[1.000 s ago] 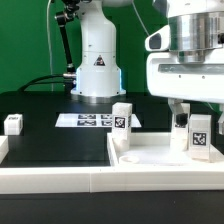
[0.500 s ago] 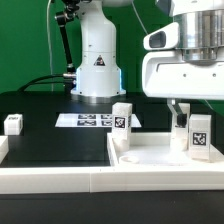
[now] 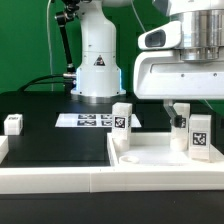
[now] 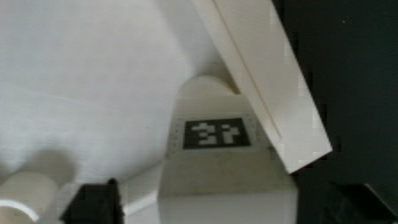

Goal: Assemble square table

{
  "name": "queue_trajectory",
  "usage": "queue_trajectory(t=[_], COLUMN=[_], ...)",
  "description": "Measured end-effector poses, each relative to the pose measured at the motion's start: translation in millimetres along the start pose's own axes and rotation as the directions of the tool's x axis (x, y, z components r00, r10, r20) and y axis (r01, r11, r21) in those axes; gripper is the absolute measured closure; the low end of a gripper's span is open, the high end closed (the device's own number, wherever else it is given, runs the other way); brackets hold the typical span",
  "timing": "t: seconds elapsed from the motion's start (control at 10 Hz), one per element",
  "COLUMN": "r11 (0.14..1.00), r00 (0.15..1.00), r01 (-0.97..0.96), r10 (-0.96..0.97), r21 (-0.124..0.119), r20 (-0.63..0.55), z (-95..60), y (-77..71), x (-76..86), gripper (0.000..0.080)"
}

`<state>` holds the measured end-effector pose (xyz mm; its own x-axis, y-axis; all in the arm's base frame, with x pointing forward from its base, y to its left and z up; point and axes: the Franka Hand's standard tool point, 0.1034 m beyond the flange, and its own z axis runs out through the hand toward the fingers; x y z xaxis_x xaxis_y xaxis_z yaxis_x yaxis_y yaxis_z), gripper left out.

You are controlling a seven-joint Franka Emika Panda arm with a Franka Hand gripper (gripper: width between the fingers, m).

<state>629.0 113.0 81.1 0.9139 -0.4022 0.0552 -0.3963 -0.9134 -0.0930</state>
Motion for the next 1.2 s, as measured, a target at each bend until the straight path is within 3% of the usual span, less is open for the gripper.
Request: queue_trajectory(t=[0.1, 0.2, 0.5, 0.8, 1.2], r11=[1.0, 1.0, 0.999, 0.958, 0.754], r00=[1.0, 1.0, 0.999, 0.958, 0.754], r01=[-0.011, -0.011, -0.038, -0.285, -0.656], r10=[0.011, 0.011, 0.038, 0.285, 0.656], r21=[0.0, 0.0, 0.0, 0.0, -0.004], r20=[0.0, 0.0, 0.0, 0.002, -0.007], z=[0.1, 0.0, 0.1, 0.7, 1.3], y=[0.0, 0.1, 0.3, -0.3, -1.6], x=[0.0, 0.0, 0.1, -1.3, -4.0], gripper=[0.0438, 0.051, 0.051, 0.051, 0.0509])
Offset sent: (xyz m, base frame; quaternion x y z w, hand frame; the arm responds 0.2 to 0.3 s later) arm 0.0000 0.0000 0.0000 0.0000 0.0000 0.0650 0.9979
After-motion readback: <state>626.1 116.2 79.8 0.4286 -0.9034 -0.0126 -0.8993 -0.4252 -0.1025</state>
